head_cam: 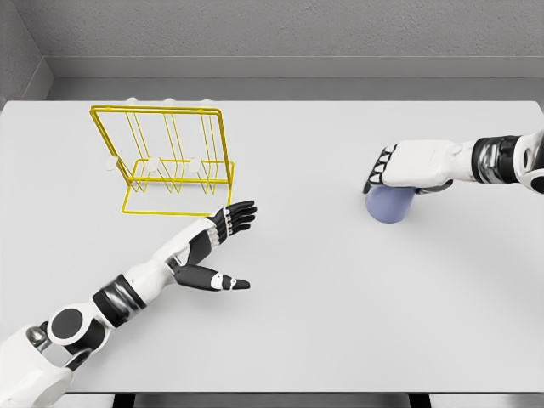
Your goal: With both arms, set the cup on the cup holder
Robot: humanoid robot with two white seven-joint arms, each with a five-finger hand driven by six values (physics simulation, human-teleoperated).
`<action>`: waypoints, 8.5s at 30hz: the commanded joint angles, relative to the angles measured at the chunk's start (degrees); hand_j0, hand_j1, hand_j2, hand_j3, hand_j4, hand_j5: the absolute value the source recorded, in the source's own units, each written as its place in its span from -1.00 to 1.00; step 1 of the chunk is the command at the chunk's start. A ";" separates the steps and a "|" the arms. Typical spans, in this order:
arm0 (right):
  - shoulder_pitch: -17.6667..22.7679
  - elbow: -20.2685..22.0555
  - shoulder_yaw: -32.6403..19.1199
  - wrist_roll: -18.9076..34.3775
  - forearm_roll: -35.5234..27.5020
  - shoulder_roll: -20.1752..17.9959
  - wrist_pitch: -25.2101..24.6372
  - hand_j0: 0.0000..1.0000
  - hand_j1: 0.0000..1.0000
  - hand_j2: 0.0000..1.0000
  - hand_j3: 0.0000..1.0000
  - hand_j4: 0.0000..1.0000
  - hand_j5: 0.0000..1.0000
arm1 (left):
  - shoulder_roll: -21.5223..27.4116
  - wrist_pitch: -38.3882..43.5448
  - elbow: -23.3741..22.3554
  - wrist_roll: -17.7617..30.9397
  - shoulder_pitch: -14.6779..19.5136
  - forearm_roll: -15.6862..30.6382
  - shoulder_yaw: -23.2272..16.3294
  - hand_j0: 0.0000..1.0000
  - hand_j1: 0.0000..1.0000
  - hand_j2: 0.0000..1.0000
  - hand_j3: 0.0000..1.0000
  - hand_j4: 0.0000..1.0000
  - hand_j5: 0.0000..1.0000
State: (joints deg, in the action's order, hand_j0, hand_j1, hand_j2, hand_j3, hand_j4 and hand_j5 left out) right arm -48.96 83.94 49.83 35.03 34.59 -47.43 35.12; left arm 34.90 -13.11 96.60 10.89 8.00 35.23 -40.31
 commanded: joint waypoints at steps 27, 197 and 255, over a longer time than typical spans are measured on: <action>0.18 17.22 -0.43 -0.03 -0.58 -7.86 -0.12 0.21 0.21 0.21 0.21 0.21 0.21 | -2.29 0.02 -3.62 0.01 0.61 -0.34 -2.23 1.00 1.00 1.00 1.00 1.00 1.00; 33.05 12.12 -46.93 -0.03 -29.93 6.82 -0.12 1.00 1.00 1.00 1.00 1.00 1.00 | 2.80 2.57 6.58 -0.43 5.80 1.51 7.52 0.26 0.26 0.26 0.26 0.26 0.26; 33.05 12.12 -46.84 -0.03 -29.93 6.91 -0.12 1.00 1.00 1.00 1.00 1.00 1.00 | 7.90 -0.68 1.66 -0.34 14.68 5.64 10.16 0.71 0.71 0.71 0.71 0.71 0.71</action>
State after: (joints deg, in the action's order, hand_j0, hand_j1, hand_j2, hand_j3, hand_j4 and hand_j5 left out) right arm -15.91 96.05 2.99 35.03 5.08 -40.49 35.18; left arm 42.75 -13.90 98.38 10.49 22.68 40.72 -30.18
